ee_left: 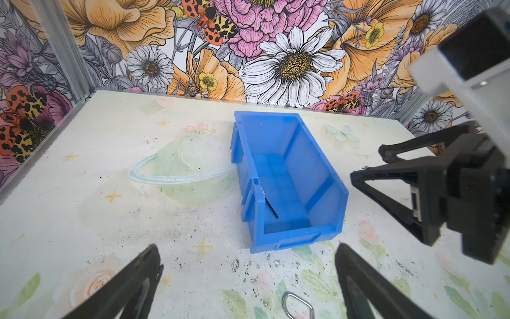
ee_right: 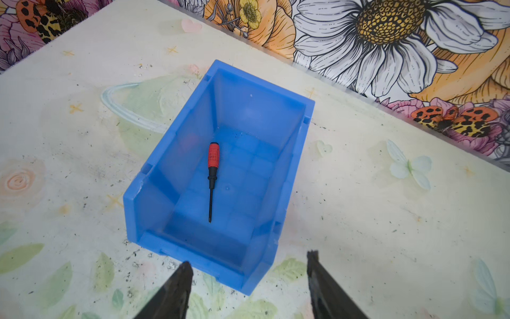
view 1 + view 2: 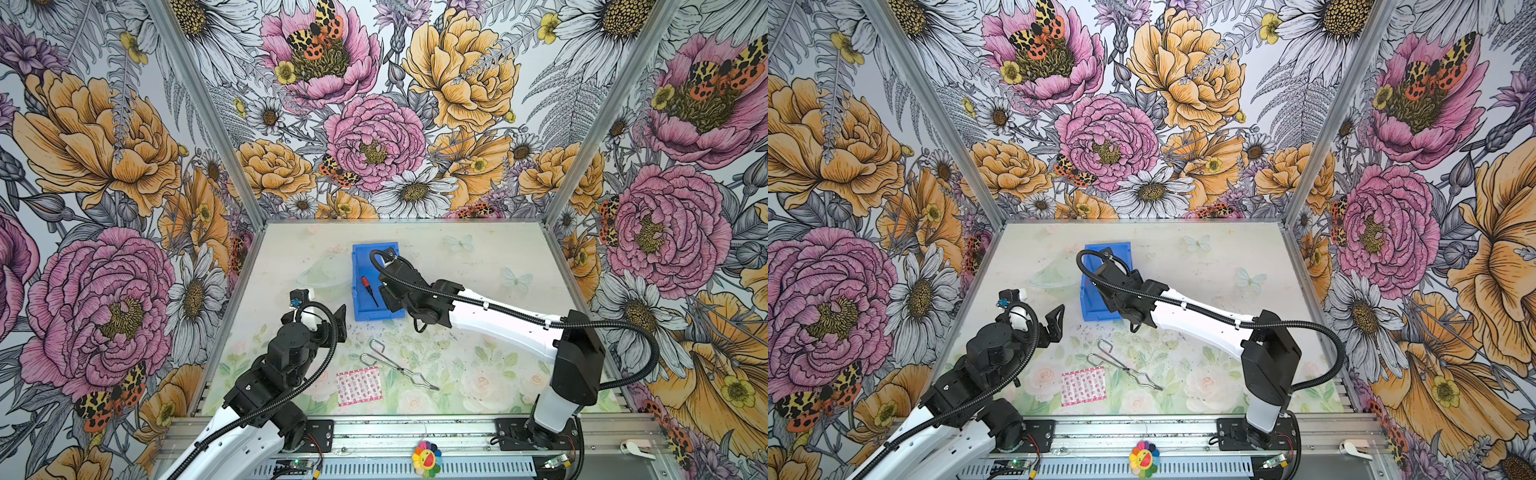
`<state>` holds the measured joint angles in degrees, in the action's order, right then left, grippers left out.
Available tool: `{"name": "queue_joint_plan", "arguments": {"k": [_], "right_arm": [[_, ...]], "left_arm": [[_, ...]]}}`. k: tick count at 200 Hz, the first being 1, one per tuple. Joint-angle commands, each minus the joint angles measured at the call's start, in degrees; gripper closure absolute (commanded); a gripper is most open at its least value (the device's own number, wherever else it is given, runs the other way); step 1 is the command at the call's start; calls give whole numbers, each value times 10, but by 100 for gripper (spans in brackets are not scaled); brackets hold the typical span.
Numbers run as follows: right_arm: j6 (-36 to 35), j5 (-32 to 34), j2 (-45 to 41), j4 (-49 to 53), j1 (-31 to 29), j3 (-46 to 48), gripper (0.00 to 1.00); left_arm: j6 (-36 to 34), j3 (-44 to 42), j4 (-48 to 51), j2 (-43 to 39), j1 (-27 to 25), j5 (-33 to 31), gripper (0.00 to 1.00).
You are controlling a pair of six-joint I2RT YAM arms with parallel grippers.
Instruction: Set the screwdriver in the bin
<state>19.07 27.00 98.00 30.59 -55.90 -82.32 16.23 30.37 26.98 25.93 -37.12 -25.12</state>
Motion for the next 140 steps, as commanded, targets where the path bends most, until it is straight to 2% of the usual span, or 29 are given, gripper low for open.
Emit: {"name": "queue_joint_plan", "arguments": {"k": [1, 53, 100, 117, 129, 140], "right_arm": [[-50, 15, -53, -21, 2, 30, 31], [-106, 2, -138, -44, 25, 123, 27], [-143, -33, -200, -73, 67, 178, 24], [-142, -54, -218, -87, 86, 199, 15], [-133, -56, -230, -89, 98, 207, 1], [-124, -58, -247, -92, 101, 217, 1]], "left_arm": [[-21, 3, 5, 2, 4, -23, 1], [1, 5, 0, -1, 32, -39, 1], [-40, -5, -42, 10, 43, -14, 1], [-49, -10, -58, 18, 44, -11, 1], [-50, -12, -68, 26, 44, -10, 1], [-50, -15, -83, 36, 45, -12, 1]]}}
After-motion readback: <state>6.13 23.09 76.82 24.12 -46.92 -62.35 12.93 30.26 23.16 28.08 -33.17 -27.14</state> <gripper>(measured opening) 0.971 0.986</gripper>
